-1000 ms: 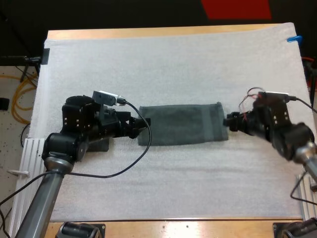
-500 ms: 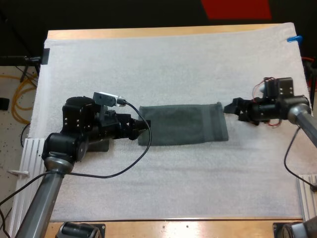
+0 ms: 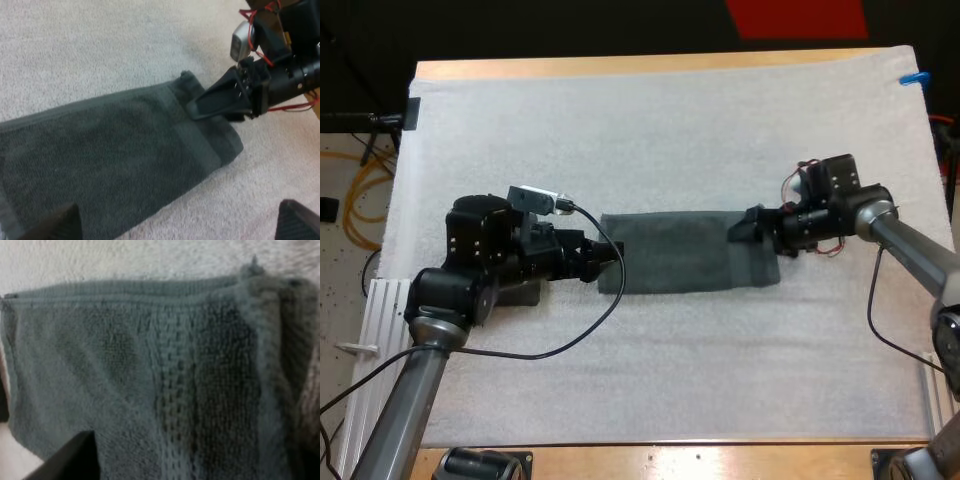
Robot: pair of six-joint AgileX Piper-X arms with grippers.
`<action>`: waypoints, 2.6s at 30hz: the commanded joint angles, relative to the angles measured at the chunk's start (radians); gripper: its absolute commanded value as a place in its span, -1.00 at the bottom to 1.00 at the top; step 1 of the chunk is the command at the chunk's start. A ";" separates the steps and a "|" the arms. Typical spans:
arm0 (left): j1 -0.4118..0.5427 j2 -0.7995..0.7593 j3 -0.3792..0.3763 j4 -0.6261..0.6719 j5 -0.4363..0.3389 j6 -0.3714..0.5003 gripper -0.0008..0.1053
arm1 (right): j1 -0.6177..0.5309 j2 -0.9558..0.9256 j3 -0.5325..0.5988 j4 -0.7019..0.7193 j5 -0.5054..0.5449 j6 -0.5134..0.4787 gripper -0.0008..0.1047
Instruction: Pick towel from pile fold and stack
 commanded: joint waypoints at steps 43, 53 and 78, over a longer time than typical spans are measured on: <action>0.000 -0.005 -0.005 0.061 0.003 0.017 0.43 | 0.218 -0.073 -0.068 0.060 0.417 0.160 -0.97; 0.000 -0.005 -0.005 0.061 0.003 0.017 0.43 | 0.218 -0.055 -0.069 0.027 0.373 0.204 -0.46; 0.000 -0.005 -0.005 0.049 -0.033 0.016 0.43 | 0.246 -0.175 -0.070 -0.030 0.086 0.036 0.72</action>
